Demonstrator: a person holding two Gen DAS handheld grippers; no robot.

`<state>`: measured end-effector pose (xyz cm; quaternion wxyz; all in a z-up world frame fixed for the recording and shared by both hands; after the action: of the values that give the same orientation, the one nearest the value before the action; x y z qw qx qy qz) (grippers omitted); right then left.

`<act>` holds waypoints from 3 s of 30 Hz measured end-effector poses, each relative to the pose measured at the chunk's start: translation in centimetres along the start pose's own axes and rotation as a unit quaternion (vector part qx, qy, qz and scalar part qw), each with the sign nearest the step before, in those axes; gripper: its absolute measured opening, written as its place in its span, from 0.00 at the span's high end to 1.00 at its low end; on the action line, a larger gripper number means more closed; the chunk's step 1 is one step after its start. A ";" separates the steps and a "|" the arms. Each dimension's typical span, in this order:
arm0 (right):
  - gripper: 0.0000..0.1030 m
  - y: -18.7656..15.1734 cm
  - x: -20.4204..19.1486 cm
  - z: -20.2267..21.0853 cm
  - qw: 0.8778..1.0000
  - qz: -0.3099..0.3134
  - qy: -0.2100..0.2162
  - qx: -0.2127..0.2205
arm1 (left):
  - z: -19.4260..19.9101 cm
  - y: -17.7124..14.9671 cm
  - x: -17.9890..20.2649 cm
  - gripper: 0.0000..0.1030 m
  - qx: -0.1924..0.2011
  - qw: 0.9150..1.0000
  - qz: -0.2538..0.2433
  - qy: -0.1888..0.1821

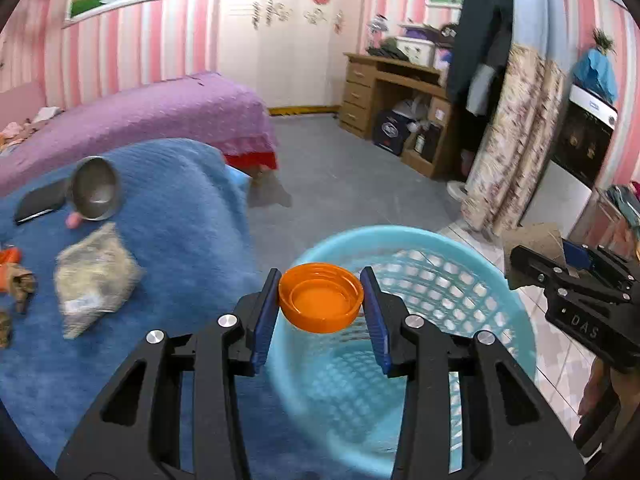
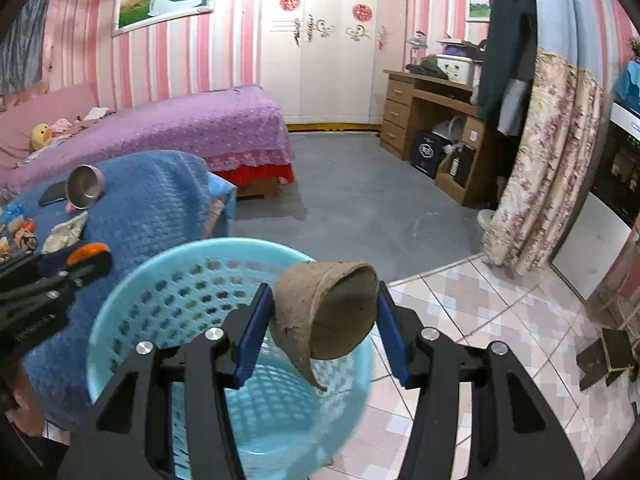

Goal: Collect trash
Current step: 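Carry cap and cup to the blue basket and open both tools, then grasp the crumpled brown paper with the left tool while the right tool grasps the snack wrapper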

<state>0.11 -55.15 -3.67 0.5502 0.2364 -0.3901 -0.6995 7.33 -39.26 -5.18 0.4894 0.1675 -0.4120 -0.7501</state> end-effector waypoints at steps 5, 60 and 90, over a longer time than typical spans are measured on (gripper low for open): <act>0.50 -0.9 1.2 -0.2 1.000 -0.012 -0.002 -0.005 | -1.7 -0.4 1.8 0.19 -0.017 1.000 -0.015 0.006; 0.04 5.6 -27.5 -2.4 0.996 0.044 0.080 0.016 | 8.0 -3.5 -32.8 0.06 -0.025 0.978 0.111 0.177; 0.61 4.9 -34.4 -9.3 0.980 0.116 0.145 -0.072 | 10.8 -1.4 -38.8 0.54 0.000 0.968 0.149 0.203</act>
<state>19.79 -25.41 -8.51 0.6939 0.2485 -0.2792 -0.6155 17.47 -0.23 -5.71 0.6689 0.2529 -0.3249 -0.6190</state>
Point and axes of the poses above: each gripper's, at about its wrist camera, not at the fingertips, and z roughly against the way its jaws point, x to its right, y to its top, the point moved 2 cm from there along -z, roughly the way its jaws point, and after that the axes turned 5 degrees about z, right-handed, at the moved point
